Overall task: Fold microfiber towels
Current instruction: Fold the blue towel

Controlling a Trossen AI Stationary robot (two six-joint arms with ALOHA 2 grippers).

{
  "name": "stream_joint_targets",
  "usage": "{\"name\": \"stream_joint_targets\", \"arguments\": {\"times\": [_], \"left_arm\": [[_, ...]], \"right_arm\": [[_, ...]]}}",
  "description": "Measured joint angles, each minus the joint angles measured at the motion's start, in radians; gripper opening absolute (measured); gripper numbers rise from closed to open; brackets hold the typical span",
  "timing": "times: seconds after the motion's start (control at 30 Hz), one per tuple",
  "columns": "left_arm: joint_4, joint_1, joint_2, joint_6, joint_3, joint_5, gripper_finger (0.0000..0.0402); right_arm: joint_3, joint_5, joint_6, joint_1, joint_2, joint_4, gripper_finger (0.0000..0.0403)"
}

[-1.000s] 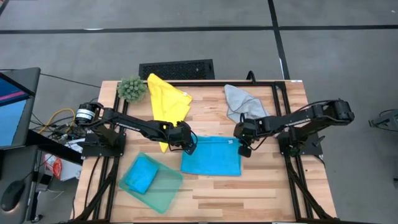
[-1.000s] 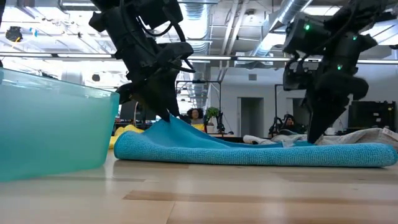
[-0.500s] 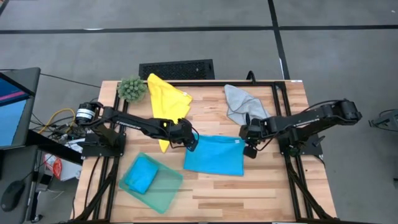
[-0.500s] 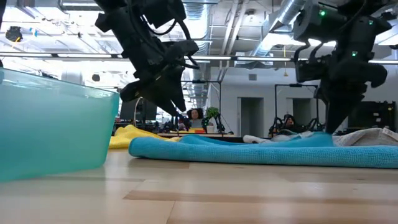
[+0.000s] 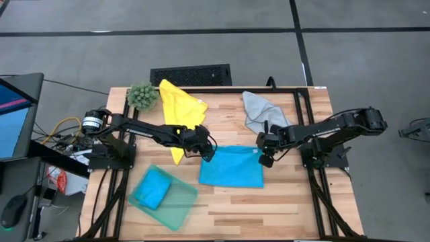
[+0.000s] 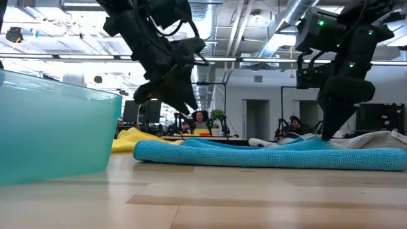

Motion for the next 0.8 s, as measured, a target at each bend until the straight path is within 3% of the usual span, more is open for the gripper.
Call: {"name": "stream_joint_targets", "arguments": {"times": [0.2,0.33,0.6,0.8], "left_arm": [[0.100,-0.004,0.000,0.129,0.000,0.051,0.0098],[0.118,-0.015,0.020,0.214,-0.001,0.058,0.0084],[0.202,-0.020,0.140,0.280,0.000,0.090,0.0008],[0.204,0.001,0.227,0.264,0.001,0.079,0.0008]], "right_arm": [[-0.001,-0.030,0.009,-0.036,-0.032,-0.008,0.0129],[-0.001,-0.039,0.046,0.006,-0.081,0.055,0.0150],[-0.001,0.009,0.099,0.093,-0.045,0.113,0.0129],[0.000,0.013,0.104,0.106,0.058,0.172,0.0111]]}}
